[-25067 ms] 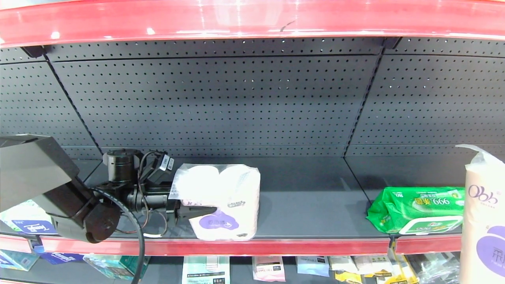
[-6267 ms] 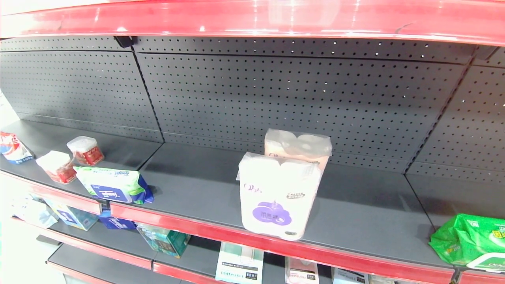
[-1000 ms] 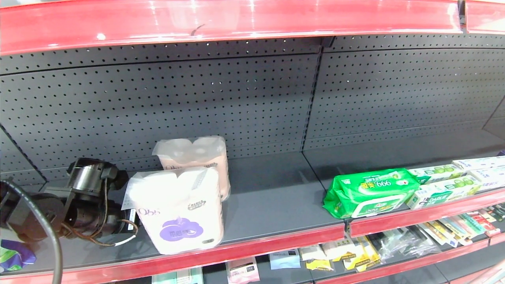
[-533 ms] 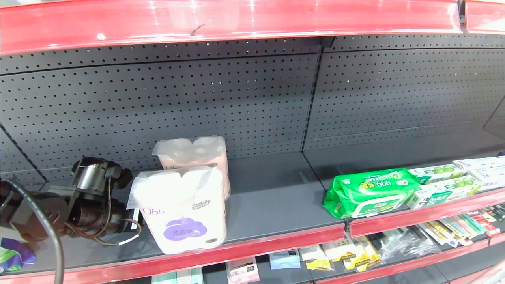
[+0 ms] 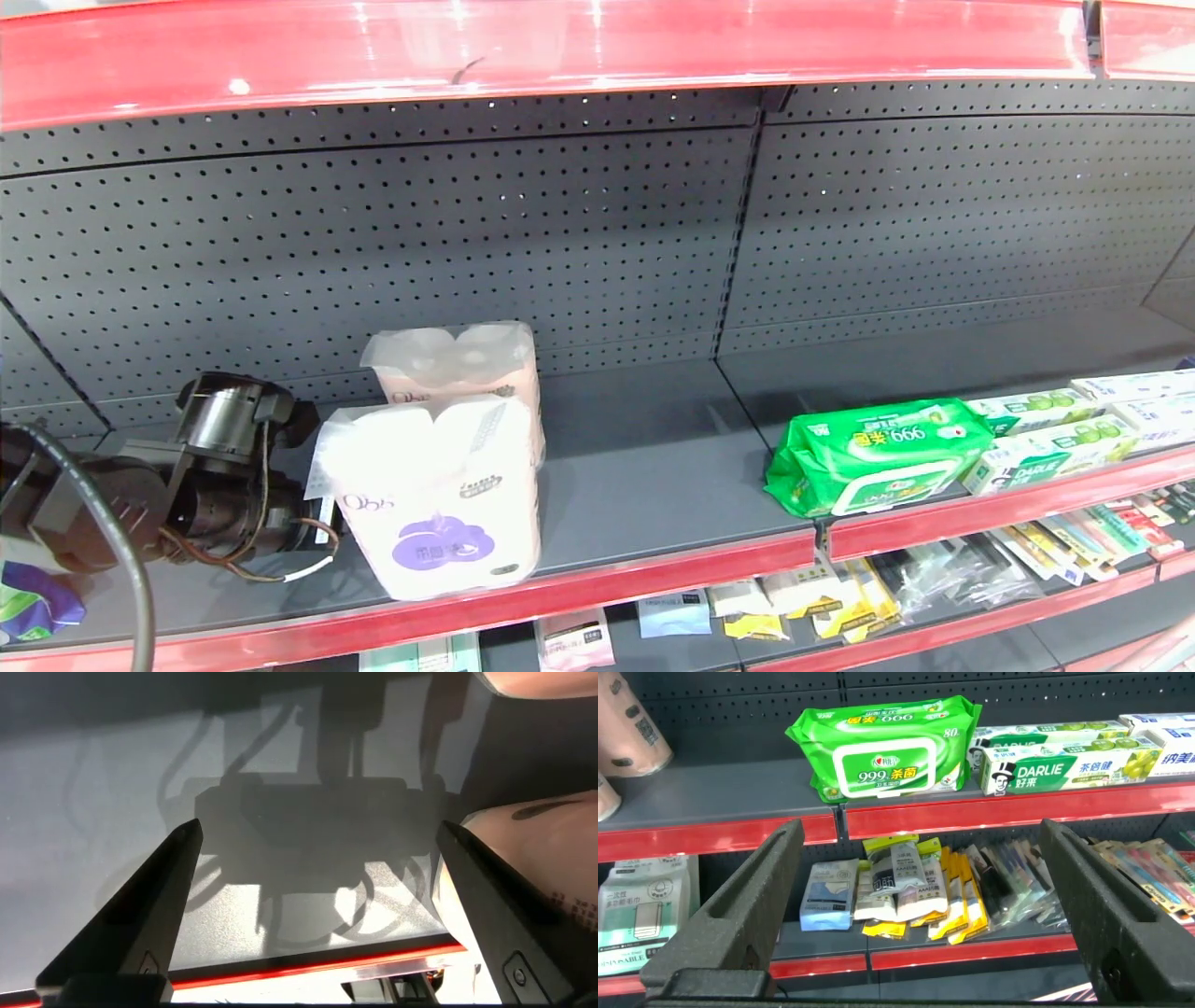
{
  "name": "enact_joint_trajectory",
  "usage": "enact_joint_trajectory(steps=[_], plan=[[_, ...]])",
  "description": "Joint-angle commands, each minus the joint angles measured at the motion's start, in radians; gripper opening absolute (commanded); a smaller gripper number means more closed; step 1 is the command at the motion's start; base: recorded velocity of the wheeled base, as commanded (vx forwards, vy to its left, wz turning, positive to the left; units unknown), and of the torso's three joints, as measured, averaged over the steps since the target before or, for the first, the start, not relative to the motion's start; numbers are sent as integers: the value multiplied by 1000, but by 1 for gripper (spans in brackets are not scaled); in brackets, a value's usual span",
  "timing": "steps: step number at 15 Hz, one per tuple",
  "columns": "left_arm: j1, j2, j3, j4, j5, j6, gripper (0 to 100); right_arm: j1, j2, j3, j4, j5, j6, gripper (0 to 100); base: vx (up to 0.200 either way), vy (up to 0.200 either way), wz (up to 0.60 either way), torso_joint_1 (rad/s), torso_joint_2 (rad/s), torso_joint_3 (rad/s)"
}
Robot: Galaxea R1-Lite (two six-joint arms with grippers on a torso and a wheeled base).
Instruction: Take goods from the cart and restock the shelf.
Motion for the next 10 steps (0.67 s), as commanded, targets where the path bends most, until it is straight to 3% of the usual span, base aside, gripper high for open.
enact_joint_trajectory(steps=[1,10], plan=[[0,-1,0,-1,0,0,100,0,1,0,0,1,0,100,0,0,0,0,0,0],[-10,-1,0,-1,0,0,100,0,1,0,0,1,0,100,0,0,0,0,0,0]])
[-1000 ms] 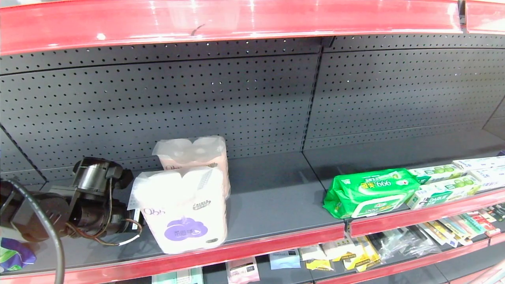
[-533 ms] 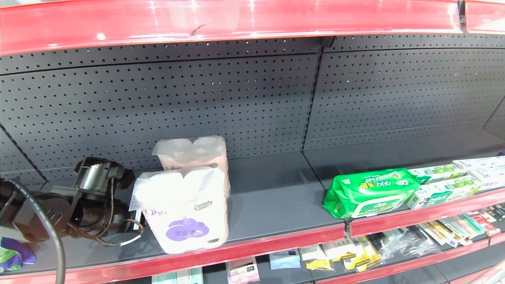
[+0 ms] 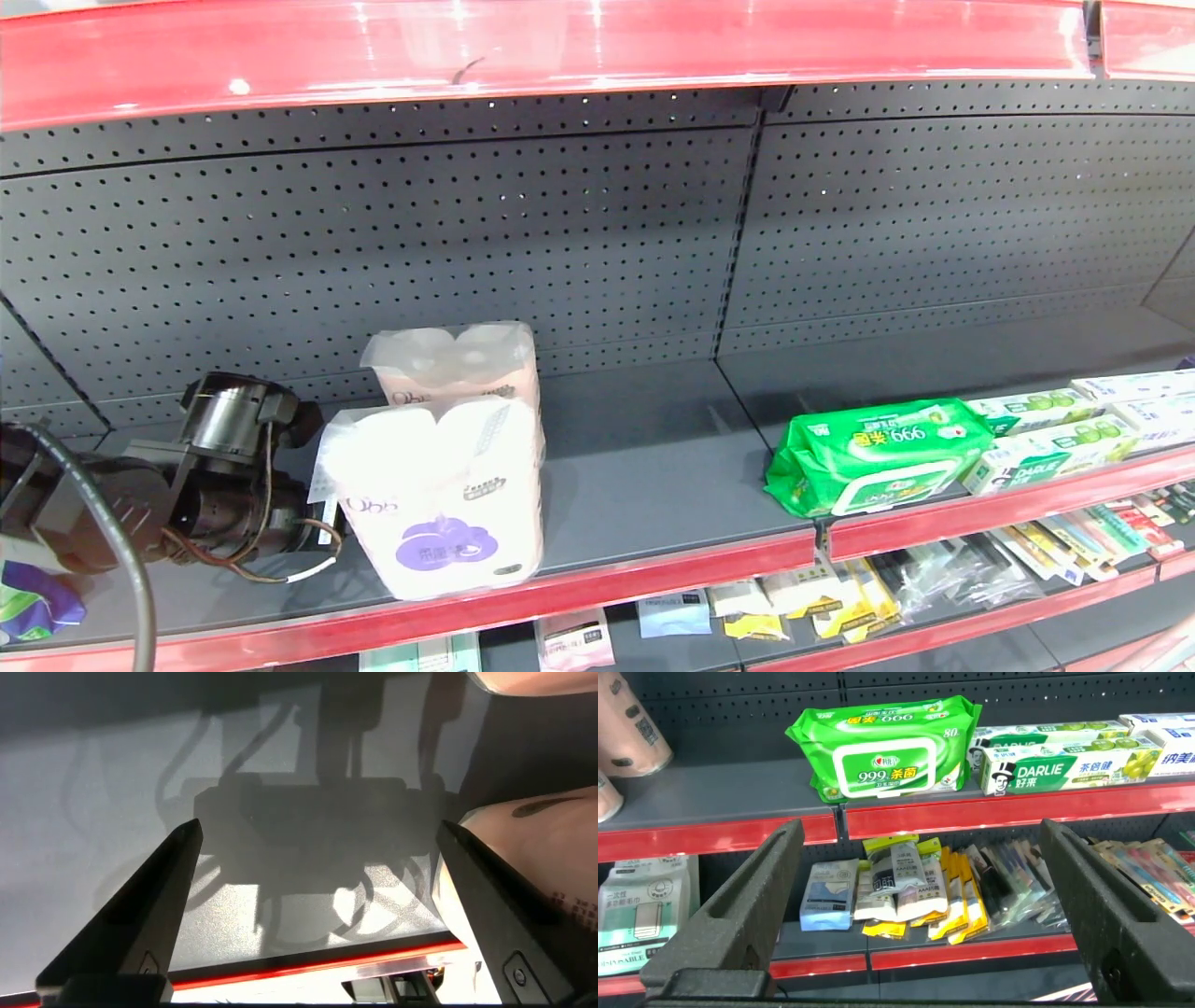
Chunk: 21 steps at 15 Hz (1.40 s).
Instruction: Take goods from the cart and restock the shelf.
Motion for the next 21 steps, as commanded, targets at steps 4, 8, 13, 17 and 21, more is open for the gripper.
enact_joint_trajectory(steps=[4,8,13,17,21], plan=[[-7,-1,1,1,0,-1,100,0,1,0,0,1,0,100,0,0,0,0,0,0],[-9,-6,1,1,2,-2,100,0,1,0,0,1,0,100,0,0,0,0,0,0],[51,-75,4,2,19,4,100,0,1,0,0,1,0,100,0,0,0,0,0,0],[261,-478,49,96,2,226,100,0,1,0,0,1,0,100,0,0,0,0,0,0],[295,-1075,230,211,-107,252,100,0,1,0,0,1,0,100,0,0,0,0,0,0]])
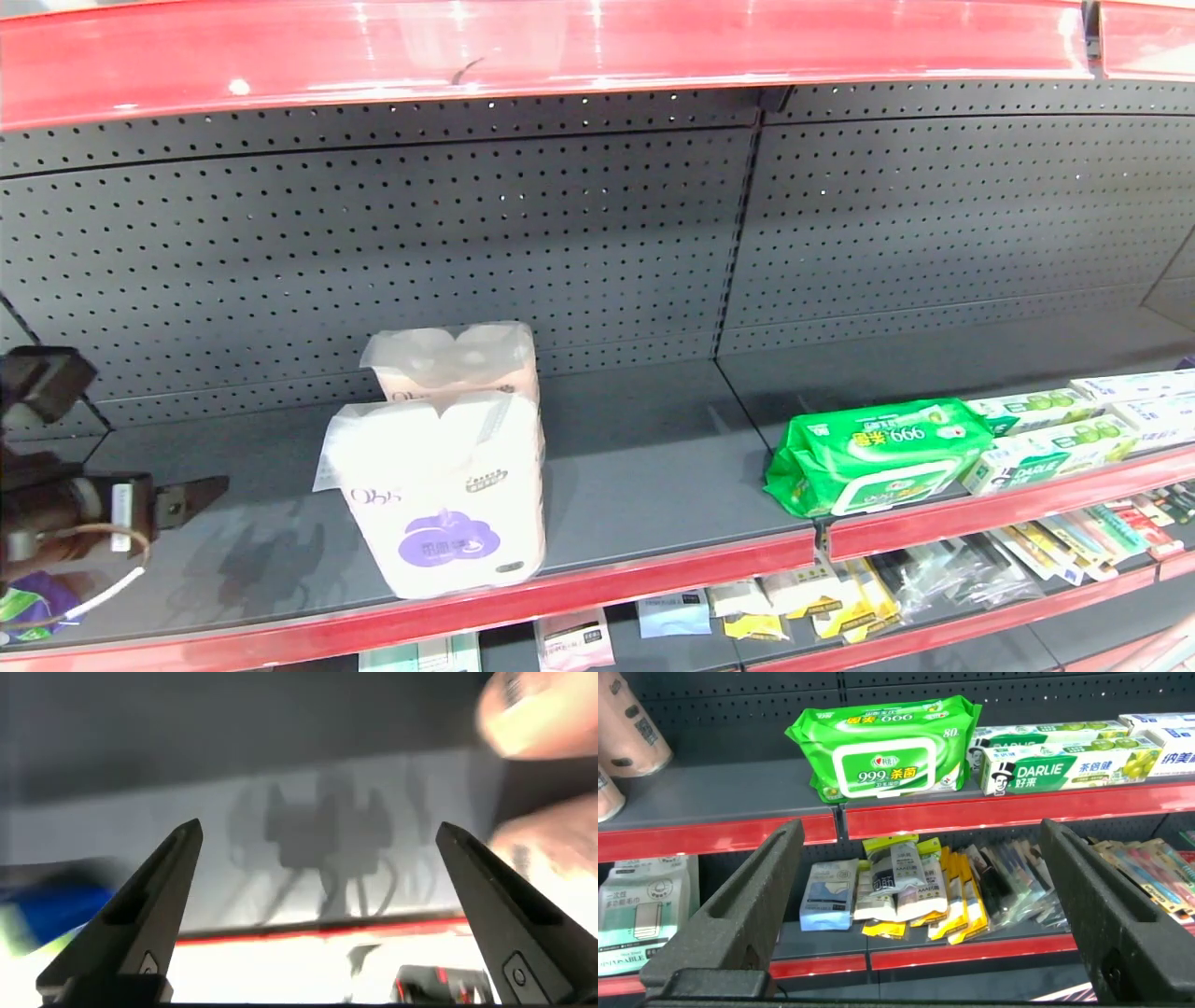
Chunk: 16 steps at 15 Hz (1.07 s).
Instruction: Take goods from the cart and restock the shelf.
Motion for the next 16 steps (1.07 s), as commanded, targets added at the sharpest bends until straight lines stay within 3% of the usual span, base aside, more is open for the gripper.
enact_joint_trajectory(steps=[1,2,4,6,7,8,9,11,14,16], plan=[[46,-610,177,85,-103,37,100,0,1,0,0,1,0,100,0,0,0,0,0,0],[47,-750,195,93,-149,32,100,0,1,0,0,1,0,100,0,0,0,0,0,0],[46,-1026,238,114,-241,-25,100,0,1,0,0,1,0,100,0,0,0,0,0,0],[46,-1199,286,213,-247,-34,100,0,1,0,0,1,0,100,0,0,0,0,0,0],[46,-1199,298,274,-233,-40,100,0,1,0,0,1,0,100,0,0,0,0,0,0],[46,-1199,303,280,-174,-63,100,0,1,0,0,1,2,100,0,0,0,0,0,0],[46,-1199,327,282,-94,-91,100,0,1,0,0,1,2,100,0,0,0,0,0,0],[46,-1199,450,214,124,-100,100,0,1,0,0,1,2,100,0,0,0,0,0,0],[46,-1199,462,174,135,-81,100,0,1,0,0,1,2,100,0,0,0,0,0,0],[46,-1199,484,147,32,-78,100,0,1,0,0,1,0,100,0,0,0,0,0,0]])
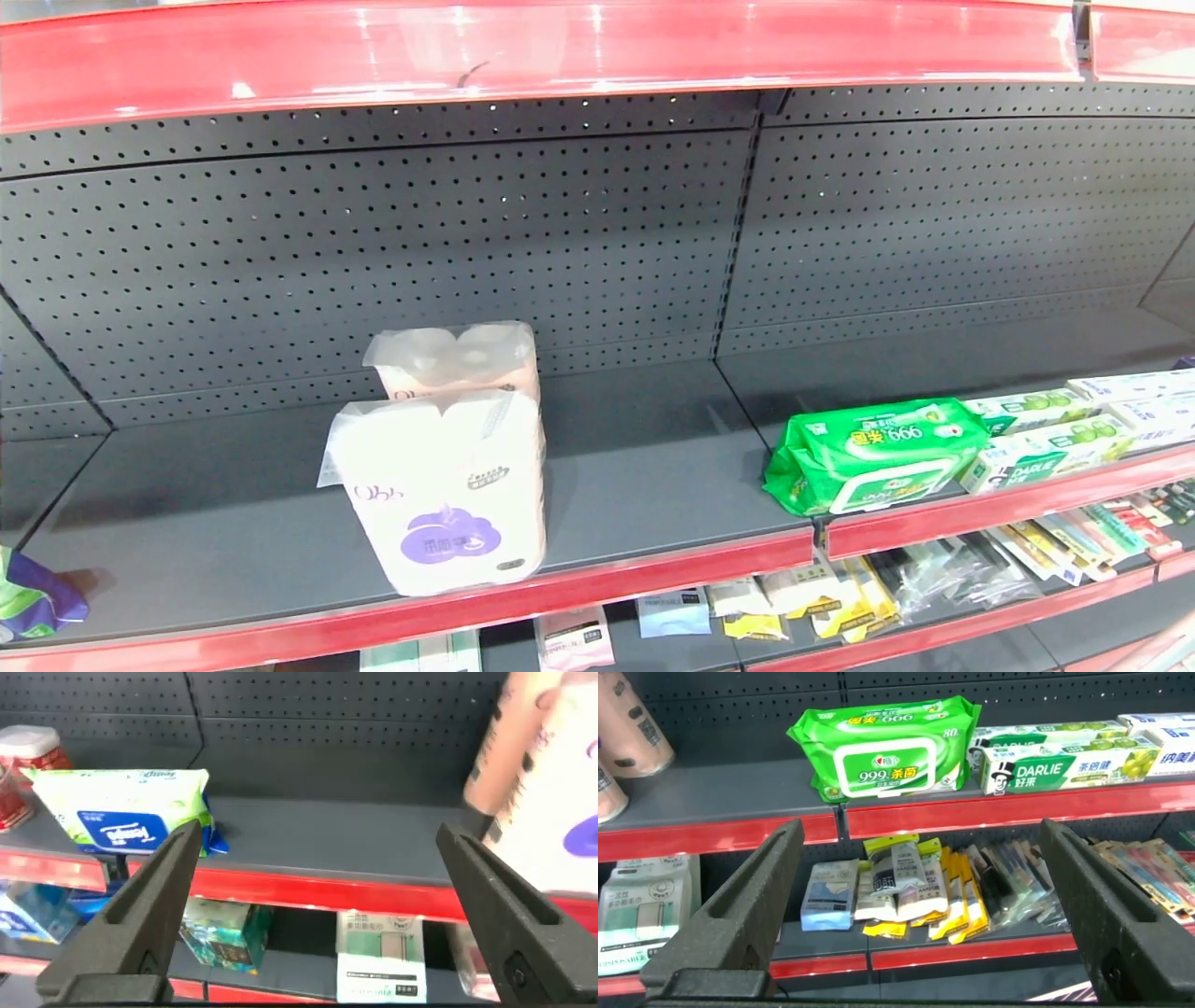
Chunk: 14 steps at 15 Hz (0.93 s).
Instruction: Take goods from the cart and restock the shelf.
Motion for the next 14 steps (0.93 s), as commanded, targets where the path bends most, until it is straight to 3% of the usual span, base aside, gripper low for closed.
enact_joint_trajectory(steps=[1,6,12,14], plan=[[1,-4,69,-91,-54,-2,100,1,1,0,0,1,0,100,0,0,0,0,0,0],[1,-4,68,-80,-54,-4,100,1,1,0,1,-2,-2,100,0,0,0,0,0,0],[1,-4,68,-80,-54,-4,100,1,1,0,0,-13,-3,100,0,0,600,6,4,3],[1,-4,66,-80,-54,-5,100,1,1,0,1,-13,-5,100,0,0,0,0,0,0]])
